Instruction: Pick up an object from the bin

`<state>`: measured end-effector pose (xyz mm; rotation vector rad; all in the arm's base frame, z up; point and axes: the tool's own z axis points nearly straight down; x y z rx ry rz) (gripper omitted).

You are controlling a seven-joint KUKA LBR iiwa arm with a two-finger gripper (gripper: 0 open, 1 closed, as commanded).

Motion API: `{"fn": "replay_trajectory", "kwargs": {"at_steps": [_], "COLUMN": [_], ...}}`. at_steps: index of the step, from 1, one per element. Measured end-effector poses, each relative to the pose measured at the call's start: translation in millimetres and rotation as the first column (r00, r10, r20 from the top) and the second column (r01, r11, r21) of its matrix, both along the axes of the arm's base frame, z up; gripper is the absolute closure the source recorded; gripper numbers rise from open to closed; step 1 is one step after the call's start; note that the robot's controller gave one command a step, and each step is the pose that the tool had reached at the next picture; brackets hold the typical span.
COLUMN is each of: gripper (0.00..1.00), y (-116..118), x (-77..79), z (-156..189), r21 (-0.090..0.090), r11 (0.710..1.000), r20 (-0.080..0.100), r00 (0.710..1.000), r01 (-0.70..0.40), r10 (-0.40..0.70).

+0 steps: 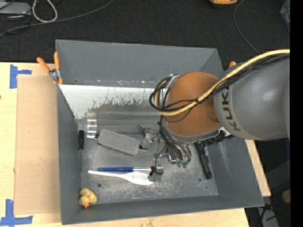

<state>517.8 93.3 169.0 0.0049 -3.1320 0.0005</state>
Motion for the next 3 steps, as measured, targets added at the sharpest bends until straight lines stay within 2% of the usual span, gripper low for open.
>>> {"fn": "replay_trajectory", "kwargs": {"at_steps": [1,2,3], "gripper": [0.00,0.00,0.00], "y": [-0.6,5.1,16.3], "x": [1.9,57.0,58.9], "z": [3.7,-64.0,-100.4], "r21": [0.001,0.003,0.002], "r11": [1.000,0.994,0.998], "r20": [0.007,0.013,0.011], "r00": [1.000,0.994,0.998], "r01": [0.004,0.107,0.057], "r10": [-0.004,-0.107,-0.057]}}
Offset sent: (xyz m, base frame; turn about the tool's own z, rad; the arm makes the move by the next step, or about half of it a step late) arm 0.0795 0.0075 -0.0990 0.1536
